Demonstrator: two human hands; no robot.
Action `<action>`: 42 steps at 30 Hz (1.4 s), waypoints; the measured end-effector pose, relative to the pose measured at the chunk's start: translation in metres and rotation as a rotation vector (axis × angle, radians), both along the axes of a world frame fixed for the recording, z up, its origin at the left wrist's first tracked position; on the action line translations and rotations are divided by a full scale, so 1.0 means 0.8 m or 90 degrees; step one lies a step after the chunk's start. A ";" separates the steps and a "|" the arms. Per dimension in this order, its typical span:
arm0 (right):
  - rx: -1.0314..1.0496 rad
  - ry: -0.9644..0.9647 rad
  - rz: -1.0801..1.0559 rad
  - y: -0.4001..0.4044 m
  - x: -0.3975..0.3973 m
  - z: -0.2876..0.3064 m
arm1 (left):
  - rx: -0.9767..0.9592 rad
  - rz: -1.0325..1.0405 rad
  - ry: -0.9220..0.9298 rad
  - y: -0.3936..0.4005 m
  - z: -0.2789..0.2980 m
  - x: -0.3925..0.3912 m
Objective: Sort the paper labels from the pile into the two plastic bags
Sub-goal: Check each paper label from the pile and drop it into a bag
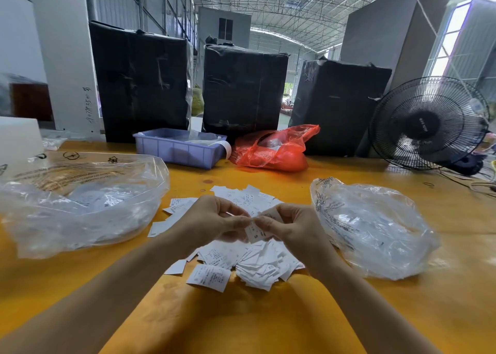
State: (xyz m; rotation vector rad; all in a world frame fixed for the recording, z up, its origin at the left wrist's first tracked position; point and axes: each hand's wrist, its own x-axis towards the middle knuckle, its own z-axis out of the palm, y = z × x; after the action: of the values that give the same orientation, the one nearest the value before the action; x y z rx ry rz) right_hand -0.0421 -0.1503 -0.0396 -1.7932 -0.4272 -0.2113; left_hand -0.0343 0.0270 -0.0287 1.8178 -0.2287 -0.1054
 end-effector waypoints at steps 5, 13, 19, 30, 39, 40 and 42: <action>-0.031 0.074 0.041 0.003 -0.004 0.001 | 0.022 -0.002 -0.026 -0.004 -0.005 -0.001; -0.110 0.187 0.072 0.004 -0.006 0.003 | -0.013 0.024 -0.015 -0.012 -0.010 -0.001; -0.198 0.146 0.161 0.011 -0.015 0.004 | -0.055 0.071 -0.029 -0.022 -0.016 -0.003; 0.008 0.107 0.054 0.010 -0.011 0.003 | -0.197 0.150 0.013 -0.020 -0.013 0.000; 0.179 0.200 -0.058 0.001 -0.002 0.005 | -0.229 0.079 0.104 -0.020 -0.006 -0.001; 0.189 0.201 -0.069 -0.001 -0.001 0.005 | -0.214 0.067 0.119 -0.018 -0.006 -0.001; 0.205 0.198 -0.086 -0.002 0.000 0.005 | -0.176 0.032 0.137 -0.015 -0.009 -0.002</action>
State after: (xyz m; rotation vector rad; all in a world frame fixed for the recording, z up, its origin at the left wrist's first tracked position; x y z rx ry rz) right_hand -0.0423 -0.1522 -0.0358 -1.5046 -0.0453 -0.0852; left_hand -0.0361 0.0151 -0.0357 1.5230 -0.0415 -0.2214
